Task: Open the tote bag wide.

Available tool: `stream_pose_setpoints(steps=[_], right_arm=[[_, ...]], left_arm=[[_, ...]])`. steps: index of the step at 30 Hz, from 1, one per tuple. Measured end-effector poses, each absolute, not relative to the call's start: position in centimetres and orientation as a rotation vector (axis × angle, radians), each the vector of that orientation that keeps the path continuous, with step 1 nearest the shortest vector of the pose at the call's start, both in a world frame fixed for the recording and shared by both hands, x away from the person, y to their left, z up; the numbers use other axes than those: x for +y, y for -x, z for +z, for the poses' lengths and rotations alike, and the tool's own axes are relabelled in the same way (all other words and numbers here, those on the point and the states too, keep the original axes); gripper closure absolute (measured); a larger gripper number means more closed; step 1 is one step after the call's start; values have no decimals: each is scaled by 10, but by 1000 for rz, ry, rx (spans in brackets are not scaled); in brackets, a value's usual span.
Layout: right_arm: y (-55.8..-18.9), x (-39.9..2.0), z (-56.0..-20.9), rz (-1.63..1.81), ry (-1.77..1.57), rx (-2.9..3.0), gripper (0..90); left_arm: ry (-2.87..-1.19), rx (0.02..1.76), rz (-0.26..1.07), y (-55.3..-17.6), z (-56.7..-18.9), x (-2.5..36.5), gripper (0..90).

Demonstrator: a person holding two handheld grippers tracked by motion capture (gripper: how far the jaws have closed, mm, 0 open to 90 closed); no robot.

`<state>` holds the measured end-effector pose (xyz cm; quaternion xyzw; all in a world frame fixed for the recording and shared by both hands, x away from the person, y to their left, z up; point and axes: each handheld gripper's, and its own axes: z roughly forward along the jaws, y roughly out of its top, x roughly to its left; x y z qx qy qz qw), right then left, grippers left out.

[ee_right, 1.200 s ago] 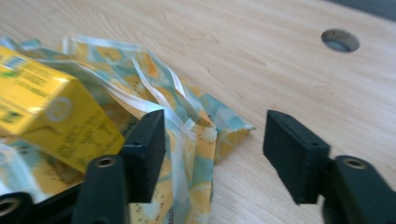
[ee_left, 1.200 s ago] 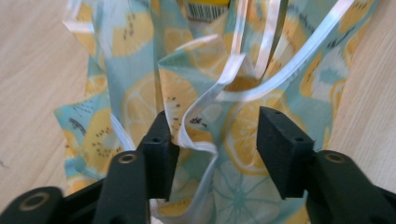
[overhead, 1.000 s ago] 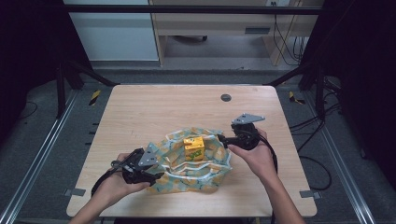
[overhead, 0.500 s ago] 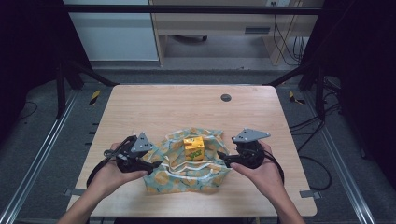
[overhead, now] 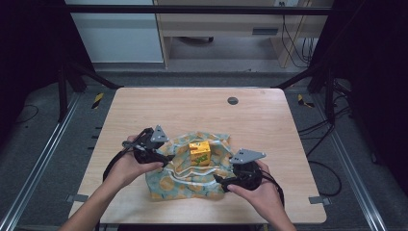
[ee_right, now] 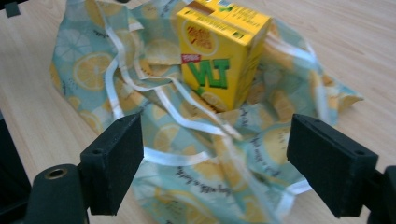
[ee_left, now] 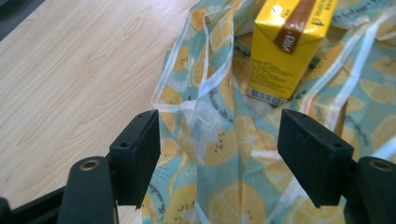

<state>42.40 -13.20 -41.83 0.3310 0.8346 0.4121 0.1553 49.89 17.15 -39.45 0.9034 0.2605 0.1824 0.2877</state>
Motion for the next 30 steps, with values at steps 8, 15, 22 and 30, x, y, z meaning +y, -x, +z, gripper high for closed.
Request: stream_pose_setpoints(steps=[8, 15, 22, 30], right_arm=[[-408, -126, -436, 1159, -934, 2384, 180], [-408, -120, -453, 1152, -934, 2404, 176], [-413, -113, -467, 1121, -937, 2431, 185], [-420, -116, -472, 1099, -927, 2477, 419]], left_arm=[[-2423, 715, 474, -509, -403, 164, 309], [-2439, 725, 472, -519, -412, 156, 323], [-2461, 724, 460, -525, -420, 153, 393], [-2469, 709, 430, -526, -426, 149, 666]])
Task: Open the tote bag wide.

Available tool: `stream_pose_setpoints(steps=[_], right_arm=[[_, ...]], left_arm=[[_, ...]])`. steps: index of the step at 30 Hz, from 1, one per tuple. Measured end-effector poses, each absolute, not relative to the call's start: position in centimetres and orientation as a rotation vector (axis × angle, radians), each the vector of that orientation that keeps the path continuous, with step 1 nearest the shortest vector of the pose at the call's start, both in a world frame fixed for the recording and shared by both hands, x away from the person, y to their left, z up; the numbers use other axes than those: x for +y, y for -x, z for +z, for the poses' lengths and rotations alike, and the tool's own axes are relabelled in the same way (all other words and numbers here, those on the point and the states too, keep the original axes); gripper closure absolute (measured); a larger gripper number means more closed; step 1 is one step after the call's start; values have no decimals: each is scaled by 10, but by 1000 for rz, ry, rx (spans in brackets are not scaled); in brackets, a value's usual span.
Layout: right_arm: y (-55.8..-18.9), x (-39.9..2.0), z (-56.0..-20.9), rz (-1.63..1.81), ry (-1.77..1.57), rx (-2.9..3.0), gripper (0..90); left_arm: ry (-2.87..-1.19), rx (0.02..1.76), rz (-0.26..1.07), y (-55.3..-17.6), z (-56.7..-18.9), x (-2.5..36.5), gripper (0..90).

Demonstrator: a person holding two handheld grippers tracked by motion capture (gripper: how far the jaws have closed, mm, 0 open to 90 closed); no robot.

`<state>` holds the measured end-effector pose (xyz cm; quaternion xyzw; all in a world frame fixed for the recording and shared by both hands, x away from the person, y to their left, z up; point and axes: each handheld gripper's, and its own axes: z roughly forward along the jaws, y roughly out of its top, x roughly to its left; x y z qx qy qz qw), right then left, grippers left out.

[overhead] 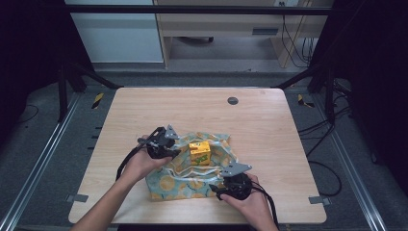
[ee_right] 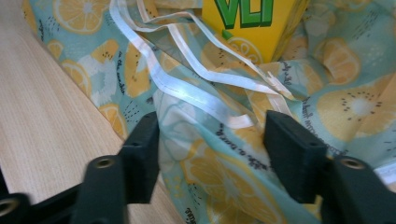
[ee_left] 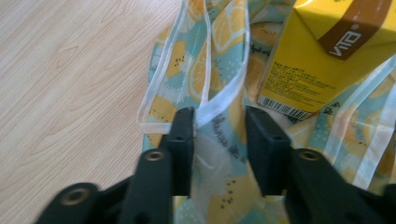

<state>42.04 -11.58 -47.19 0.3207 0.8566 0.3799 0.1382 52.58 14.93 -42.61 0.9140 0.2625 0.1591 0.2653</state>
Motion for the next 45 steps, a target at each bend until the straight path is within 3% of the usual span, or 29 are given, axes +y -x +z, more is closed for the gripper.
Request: stream_pose_setpoints(steps=[7, 10, 20, 45], right_arm=[[-424, -120, -473, 1077, -895, 2481, 791], [-424, -122, -472, 1053, -877, 2492, 861], [-425, -149, -464, 989, -902, 2475, 893], [-432, -181, -486, 958, -986, 2493, 895]], left_arm=[[-2507, 680, 402, -525, -430, 146, 878], [-2488, 684, 419, -525, -428, 146, 897], [-2366, 822, 497, -533, -432, 168, 899], [-2381, 853, 487, -531, -459, 172, 898]])
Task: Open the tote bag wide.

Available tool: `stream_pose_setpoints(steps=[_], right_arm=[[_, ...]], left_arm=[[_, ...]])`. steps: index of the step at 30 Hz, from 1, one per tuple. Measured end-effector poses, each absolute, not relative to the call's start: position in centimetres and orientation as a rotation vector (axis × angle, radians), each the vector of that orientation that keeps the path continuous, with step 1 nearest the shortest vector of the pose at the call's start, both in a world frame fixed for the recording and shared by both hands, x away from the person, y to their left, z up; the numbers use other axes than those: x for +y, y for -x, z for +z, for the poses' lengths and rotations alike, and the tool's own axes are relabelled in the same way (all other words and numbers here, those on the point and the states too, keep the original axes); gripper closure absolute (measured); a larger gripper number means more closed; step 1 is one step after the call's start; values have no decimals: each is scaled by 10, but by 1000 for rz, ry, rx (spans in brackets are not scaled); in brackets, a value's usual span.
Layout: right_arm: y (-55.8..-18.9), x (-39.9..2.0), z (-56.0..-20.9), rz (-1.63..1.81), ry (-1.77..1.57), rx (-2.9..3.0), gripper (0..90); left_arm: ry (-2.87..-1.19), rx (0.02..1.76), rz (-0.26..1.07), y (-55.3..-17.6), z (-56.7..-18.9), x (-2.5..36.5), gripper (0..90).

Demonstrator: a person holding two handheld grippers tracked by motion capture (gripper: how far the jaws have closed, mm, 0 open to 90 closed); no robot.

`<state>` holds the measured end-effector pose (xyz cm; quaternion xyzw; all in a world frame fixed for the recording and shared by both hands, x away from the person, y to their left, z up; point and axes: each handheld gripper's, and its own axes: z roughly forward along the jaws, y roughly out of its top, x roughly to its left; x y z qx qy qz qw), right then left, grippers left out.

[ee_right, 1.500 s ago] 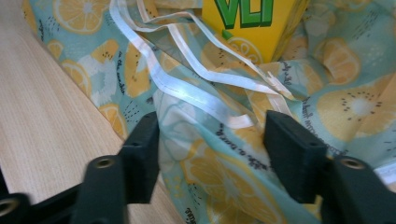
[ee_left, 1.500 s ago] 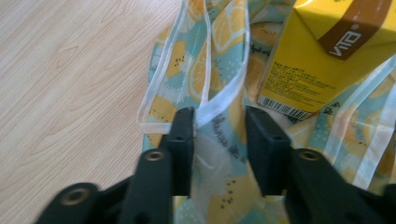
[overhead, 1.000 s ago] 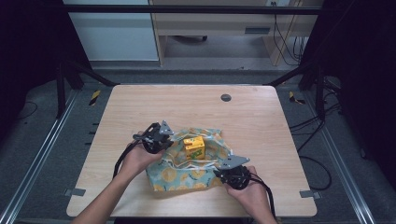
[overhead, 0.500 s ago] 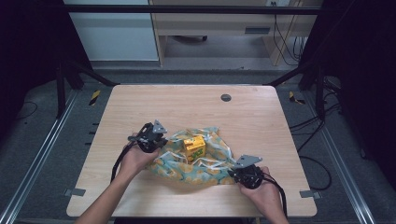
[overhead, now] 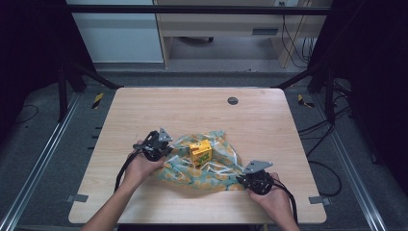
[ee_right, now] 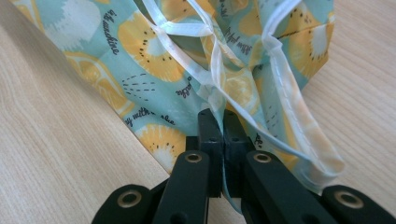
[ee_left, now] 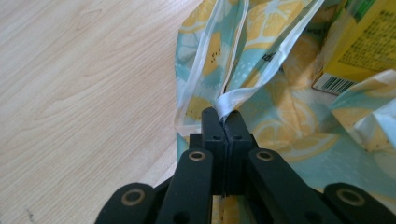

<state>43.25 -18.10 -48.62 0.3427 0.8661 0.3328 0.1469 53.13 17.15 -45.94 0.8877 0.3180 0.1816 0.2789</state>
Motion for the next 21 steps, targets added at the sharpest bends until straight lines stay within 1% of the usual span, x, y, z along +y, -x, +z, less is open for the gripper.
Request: stream_pose_setpoints(steps=[21], right_arm=[[-430, -177, -492, 928, -953, 2523, 900]], left_arm=[[-2373, 869, 468, -527, -477, 178, 900]])
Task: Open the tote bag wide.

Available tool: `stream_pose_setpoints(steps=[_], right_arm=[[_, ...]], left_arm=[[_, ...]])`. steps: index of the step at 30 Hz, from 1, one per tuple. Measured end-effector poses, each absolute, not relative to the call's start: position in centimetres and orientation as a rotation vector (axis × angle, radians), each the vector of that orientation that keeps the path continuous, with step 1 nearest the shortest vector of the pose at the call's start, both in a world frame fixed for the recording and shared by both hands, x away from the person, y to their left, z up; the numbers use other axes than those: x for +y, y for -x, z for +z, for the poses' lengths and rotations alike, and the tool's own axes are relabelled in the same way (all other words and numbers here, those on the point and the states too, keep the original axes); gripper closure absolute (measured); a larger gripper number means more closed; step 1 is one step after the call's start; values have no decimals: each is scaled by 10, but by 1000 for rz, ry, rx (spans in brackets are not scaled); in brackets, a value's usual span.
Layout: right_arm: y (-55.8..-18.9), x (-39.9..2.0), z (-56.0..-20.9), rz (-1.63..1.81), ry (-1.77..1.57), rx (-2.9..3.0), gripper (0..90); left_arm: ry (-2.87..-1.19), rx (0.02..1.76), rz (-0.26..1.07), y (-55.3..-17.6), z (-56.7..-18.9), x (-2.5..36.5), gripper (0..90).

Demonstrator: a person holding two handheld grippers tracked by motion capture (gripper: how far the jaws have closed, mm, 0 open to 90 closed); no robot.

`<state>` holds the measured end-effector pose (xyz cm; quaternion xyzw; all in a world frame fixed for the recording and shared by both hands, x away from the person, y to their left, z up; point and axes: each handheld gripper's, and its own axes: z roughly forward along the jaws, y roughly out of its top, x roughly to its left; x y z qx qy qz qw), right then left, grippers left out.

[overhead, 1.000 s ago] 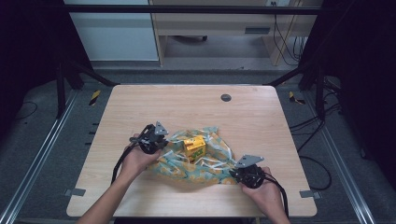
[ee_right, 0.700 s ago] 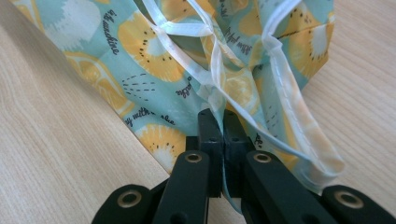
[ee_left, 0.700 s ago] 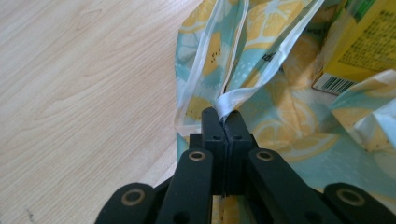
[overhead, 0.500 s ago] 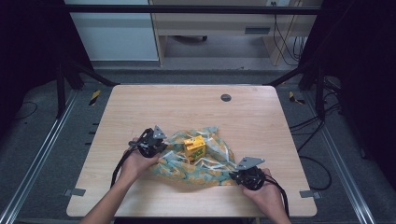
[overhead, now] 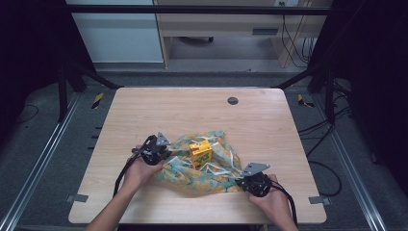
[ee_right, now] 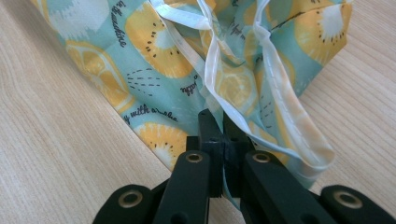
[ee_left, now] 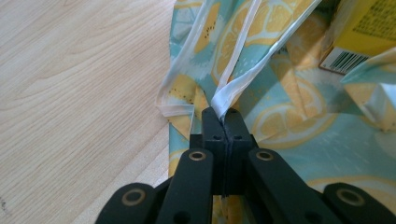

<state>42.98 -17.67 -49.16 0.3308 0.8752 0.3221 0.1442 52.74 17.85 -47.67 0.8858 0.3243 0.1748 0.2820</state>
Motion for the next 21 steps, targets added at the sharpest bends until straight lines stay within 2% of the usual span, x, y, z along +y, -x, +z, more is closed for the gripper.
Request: stream_pose_setpoints(steps=[16, 18, 21], right_arm=[[-433, -180, -493, 930, -984, 2497, 893], [-433, -180, -493, 941, -972, 2501, 828], [-430, -181, -488, 975, -971, 2459, 620]], left_arm=[[-2345, 890, 473, -522, -480, 183, 885], [-2326, 895, 489, -519, -476, 184, 817], [-2271, 885, 536, -514, -466, 188, 658]])
